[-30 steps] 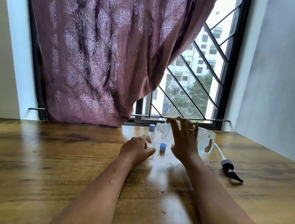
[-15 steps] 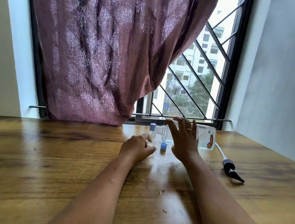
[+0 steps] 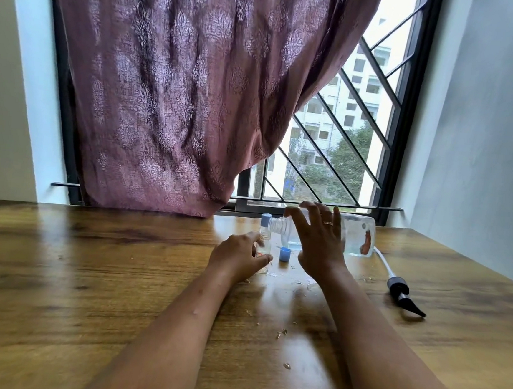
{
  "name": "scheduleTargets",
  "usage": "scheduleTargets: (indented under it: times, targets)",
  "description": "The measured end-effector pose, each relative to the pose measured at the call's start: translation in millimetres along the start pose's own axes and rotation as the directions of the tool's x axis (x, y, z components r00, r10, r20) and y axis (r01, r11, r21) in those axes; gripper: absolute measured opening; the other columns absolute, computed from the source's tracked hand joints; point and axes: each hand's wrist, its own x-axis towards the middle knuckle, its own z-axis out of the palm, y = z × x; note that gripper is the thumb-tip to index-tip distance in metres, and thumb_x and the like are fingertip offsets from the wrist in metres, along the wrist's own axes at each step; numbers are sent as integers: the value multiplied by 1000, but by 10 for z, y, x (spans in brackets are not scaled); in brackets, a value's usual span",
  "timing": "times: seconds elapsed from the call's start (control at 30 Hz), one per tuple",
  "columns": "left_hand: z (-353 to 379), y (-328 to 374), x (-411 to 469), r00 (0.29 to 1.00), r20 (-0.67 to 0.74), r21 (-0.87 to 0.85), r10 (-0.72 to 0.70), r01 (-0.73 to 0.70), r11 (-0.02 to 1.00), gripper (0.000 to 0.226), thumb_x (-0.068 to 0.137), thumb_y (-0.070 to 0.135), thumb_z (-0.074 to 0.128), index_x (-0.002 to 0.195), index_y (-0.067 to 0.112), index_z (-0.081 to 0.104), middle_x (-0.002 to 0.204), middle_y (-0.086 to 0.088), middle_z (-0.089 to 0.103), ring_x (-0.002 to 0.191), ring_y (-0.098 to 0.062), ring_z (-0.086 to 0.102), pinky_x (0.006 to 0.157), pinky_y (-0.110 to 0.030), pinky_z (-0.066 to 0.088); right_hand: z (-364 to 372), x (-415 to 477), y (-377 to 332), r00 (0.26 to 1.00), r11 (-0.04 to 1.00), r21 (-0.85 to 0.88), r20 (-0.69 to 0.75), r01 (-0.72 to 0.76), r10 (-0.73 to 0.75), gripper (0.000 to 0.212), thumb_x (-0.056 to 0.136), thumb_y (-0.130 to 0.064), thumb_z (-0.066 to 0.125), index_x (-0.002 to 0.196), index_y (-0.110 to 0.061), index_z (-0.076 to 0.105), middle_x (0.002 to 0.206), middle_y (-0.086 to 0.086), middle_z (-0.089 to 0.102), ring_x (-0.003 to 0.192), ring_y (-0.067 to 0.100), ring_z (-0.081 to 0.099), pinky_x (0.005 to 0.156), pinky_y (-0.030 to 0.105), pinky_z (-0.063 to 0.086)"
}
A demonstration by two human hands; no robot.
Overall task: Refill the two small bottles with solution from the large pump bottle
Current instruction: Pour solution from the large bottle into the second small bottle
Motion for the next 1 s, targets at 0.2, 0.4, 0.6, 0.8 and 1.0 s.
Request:
scheduleTargets:
  times: [0.2,0.4,0.6,0.8,1.0]
  targets:
    - [4,-5,7,1000,6,-6,-8,8,1000,38,82,50,60,111,27,56,101,5,67,92,-16,61,77,-31,49,6,14,-2,1000,1000,-19,-6,14,-14,93,42,16,57,121,-30,38,126,7,43,123,28,28,111,47,8]
    - [2,1,8,1000,8,-7,-14,14,1000,39,82,51,60,112,27,56,101,5,66,91,-16,61,76,-31,49,-25,18,-15,1000,1000,-5,-1,21,-21,93,43,18,56,120,-31,37,126,7,42,123,27,27,111,45,3]
    - [-1,0,11,1000,18,-19,-20,20,1000,38,82,49,61,112,26,55,101,4,67,92,-16,61,72,-27,44,-21,27,-9,999,999,-26,31,20,-20,94,45,17,55,124,-31,38,131,5,41,127,27,26,112,45,-1]
    - [-3,2,15,999,24,-28,-26,27,999,38,82,49,61,111,26,55,101,4,67,90,-15,60,71,-27,44,-13,28,-1,999,998,-48,-1,38,-38,93,44,18,58,123,-30,41,128,2,36,125,28,29,112,46,2]
    - [0,0,9,999,26,-30,-26,26,999,38,82,49,61,112,26,55,102,3,67,90,-15,61,72,-28,47,-41,29,-10,999,998,-37,-12,50,-50,92,46,19,56,122,-31,39,128,1,33,125,28,28,112,46,3]
